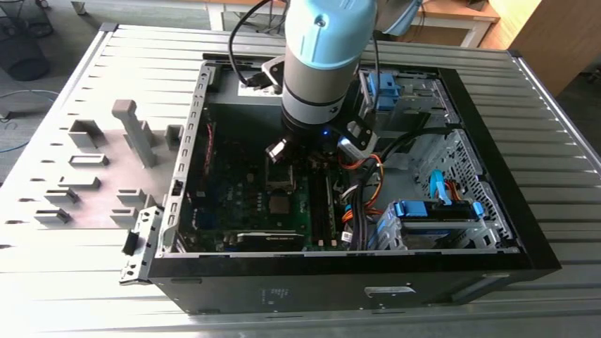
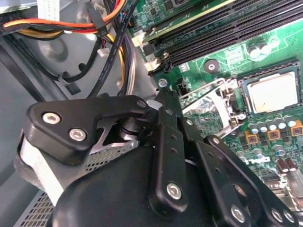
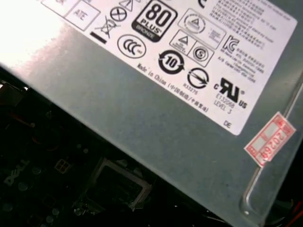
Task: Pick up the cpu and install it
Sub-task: 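Close the cpu cover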
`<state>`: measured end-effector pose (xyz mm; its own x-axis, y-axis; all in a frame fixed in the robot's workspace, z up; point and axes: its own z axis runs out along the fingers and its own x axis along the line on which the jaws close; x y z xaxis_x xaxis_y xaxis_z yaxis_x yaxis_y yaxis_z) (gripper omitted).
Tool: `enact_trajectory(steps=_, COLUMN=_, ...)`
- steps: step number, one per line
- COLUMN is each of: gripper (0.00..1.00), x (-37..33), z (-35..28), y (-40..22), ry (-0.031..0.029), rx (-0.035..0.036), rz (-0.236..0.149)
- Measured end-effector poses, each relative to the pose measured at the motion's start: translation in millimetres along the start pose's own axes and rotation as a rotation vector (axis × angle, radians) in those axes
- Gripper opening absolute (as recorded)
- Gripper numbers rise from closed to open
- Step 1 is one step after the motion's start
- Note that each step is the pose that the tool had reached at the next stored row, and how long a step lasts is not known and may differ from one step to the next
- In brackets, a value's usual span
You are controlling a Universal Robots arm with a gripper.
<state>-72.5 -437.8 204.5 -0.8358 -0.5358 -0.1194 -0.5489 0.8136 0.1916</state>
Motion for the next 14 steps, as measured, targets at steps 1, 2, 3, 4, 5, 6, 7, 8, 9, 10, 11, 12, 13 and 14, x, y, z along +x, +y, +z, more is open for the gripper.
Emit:
enact_trajectory(steps=1, gripper=0.11, x=0.0, z=-0.7, y=0.1, ry=-0.0006, rx=-0.0009, rz=0.000)
enact_trajectory(steps=2, gripper=0.11, x=0.0, z=-1.4, y=0.1, ry=-0.0014, rx=-0.0020, rz=0.000)
enact_trajectory(steps=3, gripper=0.11, x=0.0, z=-2.2, y=0.1, ry=-0.0019, rx=-0.0028, rz=0.000)
enact_trajectory(steps=4, gripper=0.11, x=0.0, z=-2.9, y=0.1, ry=-0.0022, rx=-0.0033, rz=0.000)
enact_trajectory(steps=5, gripper=0.11, x=0.1, z=-3.4, y=0.0, ry=-0.0024, rx=-0.0035, rz=0.000)
enact_trajectory(steps=6, gripper=0.11, x=0.2, z=-3.9, y=-0.3, ry=-0.0024, rx=-0.0036, rz=0.000)
enact_trajectory(steps=7, gripper=0.11, x=0.4, z=-4.2, y=-0.5, ry=-0.0023, rx=-0.0036, rz=0.000)
enact_trajectory(steps=8, gripper=0.11, x=0.6, z=-4.4, y=-0.9, ry=-0.0023, rx=-0.0036, rz=0.000)
enact_trajectory(steps=9, gripper=0.11, x=0.9, z=-4.7, y=-1.3, ry=-0.0022, rx=-0.0035, rz=0.000)
enact_trajectory(steps=10, gripper=0.11, x=1.2, z=-4.9, y=-1.7, ry=-0.0023, rx=-0.0035, rz=0.000)
enact_trajectory(steps=11, gripper=0.11, x=1.4, z=-5.2, y=-2.0, ry=-0.0022, rx=-0.0035, rz=0.000)
enact_trajectory(steps=12, gripper=0.11, x=1.5, z=-5.7, y=-2.2, ry=-0.0021, rx=-0.0034, rz=0.000)
enact_trajectory(steps=13, gripper=0.11, x=1.6, z=-6.2, y=-2.3, ry=-0.0021, rx=-0.0034, rz=0.000)
enact_trajectory(steps=14, gripper=0.11, x=1.6, z=-6.8, y=-2.4, ry=-0.0022, rx=-0.0035, rz=0.000)
